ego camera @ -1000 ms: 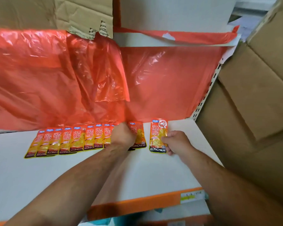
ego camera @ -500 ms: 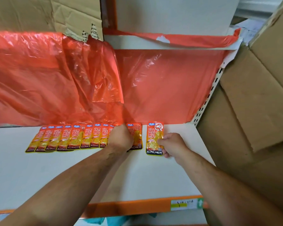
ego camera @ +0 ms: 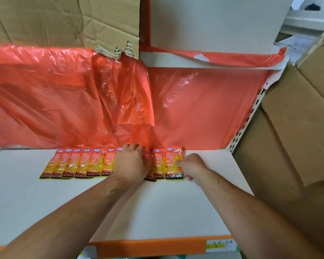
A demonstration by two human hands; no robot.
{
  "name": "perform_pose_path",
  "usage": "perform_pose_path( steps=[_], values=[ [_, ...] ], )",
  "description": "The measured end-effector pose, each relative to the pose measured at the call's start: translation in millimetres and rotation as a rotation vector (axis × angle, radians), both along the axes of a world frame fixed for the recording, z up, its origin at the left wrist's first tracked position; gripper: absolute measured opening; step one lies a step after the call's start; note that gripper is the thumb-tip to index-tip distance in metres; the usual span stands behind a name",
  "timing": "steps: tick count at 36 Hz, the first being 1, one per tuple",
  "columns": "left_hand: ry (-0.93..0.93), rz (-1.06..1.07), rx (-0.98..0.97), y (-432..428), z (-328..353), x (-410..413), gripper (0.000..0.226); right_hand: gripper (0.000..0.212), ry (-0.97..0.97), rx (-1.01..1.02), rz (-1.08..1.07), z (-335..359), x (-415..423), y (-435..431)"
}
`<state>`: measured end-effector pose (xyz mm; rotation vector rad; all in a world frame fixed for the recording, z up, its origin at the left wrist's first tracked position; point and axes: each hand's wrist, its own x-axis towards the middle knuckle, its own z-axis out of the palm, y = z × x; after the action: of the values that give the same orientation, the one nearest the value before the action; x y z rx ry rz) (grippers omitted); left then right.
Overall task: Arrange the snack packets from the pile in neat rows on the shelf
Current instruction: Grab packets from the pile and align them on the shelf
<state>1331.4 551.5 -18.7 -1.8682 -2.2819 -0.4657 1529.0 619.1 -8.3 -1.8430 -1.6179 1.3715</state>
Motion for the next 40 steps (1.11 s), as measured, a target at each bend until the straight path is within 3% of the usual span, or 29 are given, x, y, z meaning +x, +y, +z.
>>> perform_pose_path(
  steps=[9,17,24,40],
  values=[
    [-0.025,-0.01,-0.046,-11.7,4.7,-19.4,0.048,0.017,-0.176,0.081,0.027,9.0,-21.6,-1.0],
    [-0.012,-0.136,-0.115,-11.6,8.3,-18.8,0.045,0.032,-0.343,0.237,0.076,5.0,-29.7,-1.8],
    [0.105,-0.303,-0.32,-14.0,5.9,-16.5,0.048,0.034,-0.367,0.249,0.06,1.2,-29.6,-0.7],
    [0.212,-0.236,-0.294,-5.9,-11.2,-4.8,0.037,0.035,-0.444,0.256,0.093,0.7,-27.5,1.5]
  ],
)
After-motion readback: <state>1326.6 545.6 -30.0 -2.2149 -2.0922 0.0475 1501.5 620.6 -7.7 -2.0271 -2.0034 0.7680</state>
